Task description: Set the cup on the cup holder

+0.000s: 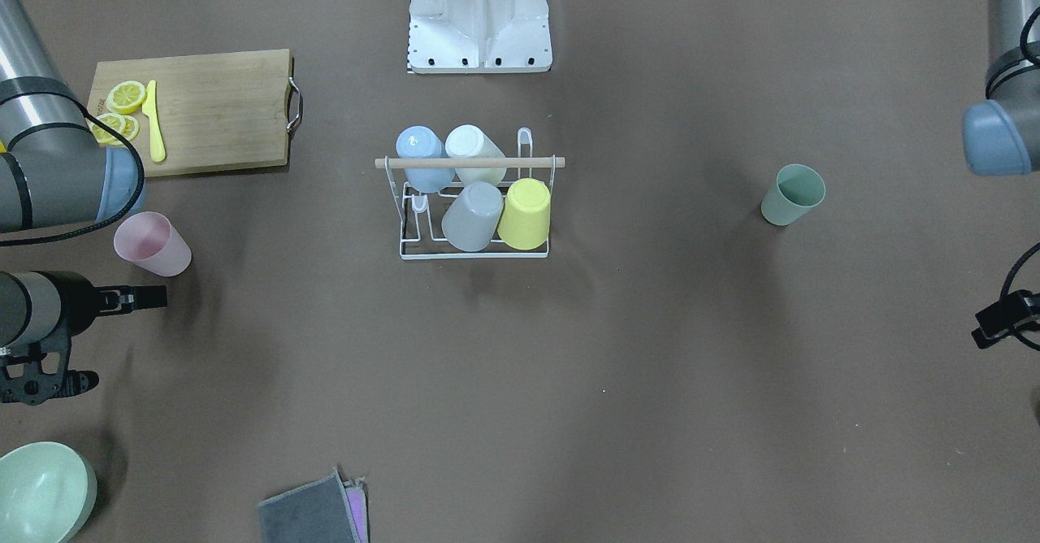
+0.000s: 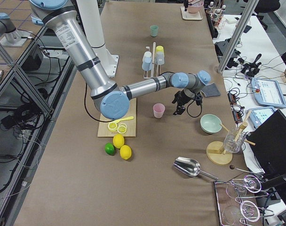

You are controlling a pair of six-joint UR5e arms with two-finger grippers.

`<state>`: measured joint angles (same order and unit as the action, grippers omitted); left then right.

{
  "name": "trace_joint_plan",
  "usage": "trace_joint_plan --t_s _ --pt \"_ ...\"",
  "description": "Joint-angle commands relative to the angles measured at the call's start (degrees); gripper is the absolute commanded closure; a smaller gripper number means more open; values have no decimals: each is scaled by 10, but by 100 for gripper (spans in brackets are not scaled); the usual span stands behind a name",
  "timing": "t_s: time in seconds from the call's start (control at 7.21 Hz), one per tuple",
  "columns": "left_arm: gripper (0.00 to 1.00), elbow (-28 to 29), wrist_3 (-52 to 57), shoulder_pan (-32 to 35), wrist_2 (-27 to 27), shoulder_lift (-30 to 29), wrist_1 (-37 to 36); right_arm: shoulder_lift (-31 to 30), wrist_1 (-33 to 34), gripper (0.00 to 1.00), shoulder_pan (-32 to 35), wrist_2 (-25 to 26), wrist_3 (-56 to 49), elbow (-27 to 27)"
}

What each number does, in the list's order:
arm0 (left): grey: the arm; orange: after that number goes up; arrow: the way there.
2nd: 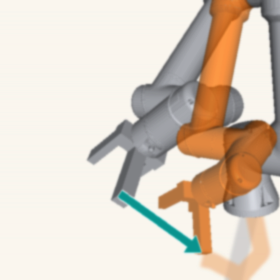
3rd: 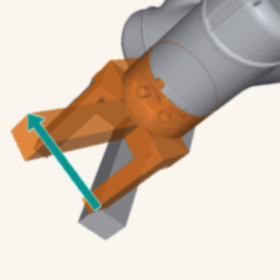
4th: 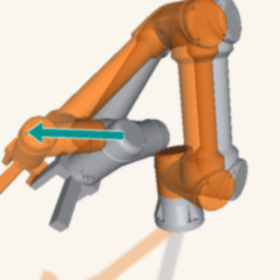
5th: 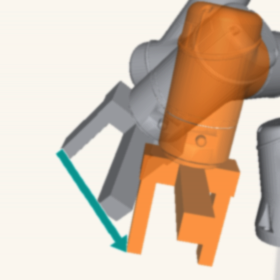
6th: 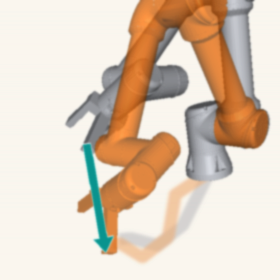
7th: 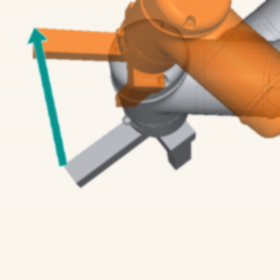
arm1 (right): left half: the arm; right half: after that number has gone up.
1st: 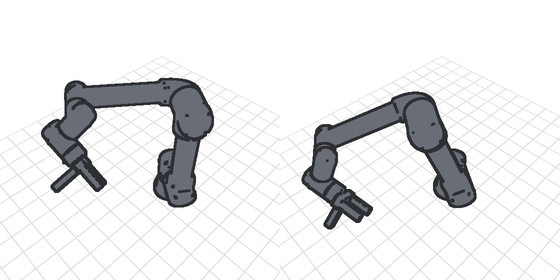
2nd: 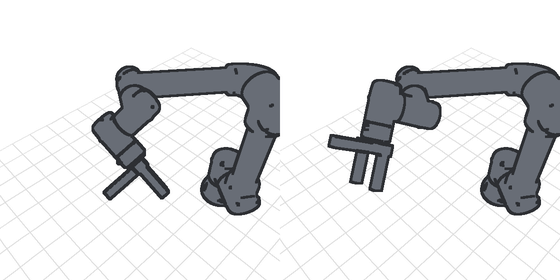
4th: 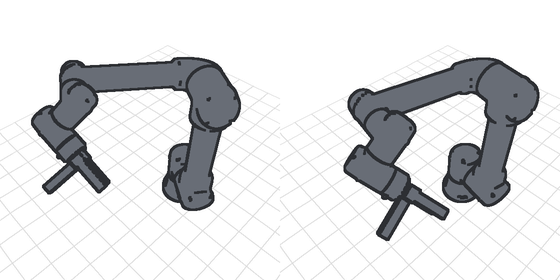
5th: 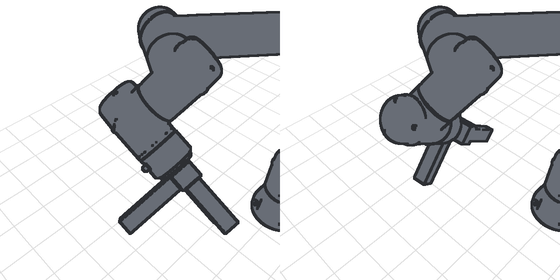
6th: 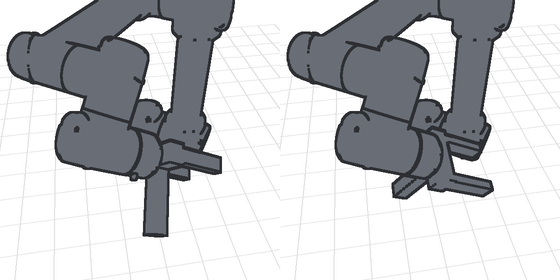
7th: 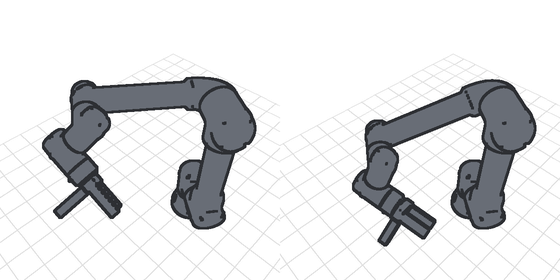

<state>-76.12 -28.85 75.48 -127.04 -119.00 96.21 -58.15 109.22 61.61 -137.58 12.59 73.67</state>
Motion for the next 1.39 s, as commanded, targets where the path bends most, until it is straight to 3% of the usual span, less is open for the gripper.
trace_joint_plan --t_s 0.0,0.28,0.55,1.25 --pt "3 124 -21 -2 0 -80 -29 35 83 1 3 -2 -77 -26" --pt "3 133 25 -22 -18 -109 -205 46 129 1 3 -11 -82 -45" --pt "3 126 91 -45 -88 -117 -352 61 165 1 -3 -9 -143 -74" --pt "3 124 135 -150 -109 -88 -382 76 168 1 -25 -9 -144 -120"
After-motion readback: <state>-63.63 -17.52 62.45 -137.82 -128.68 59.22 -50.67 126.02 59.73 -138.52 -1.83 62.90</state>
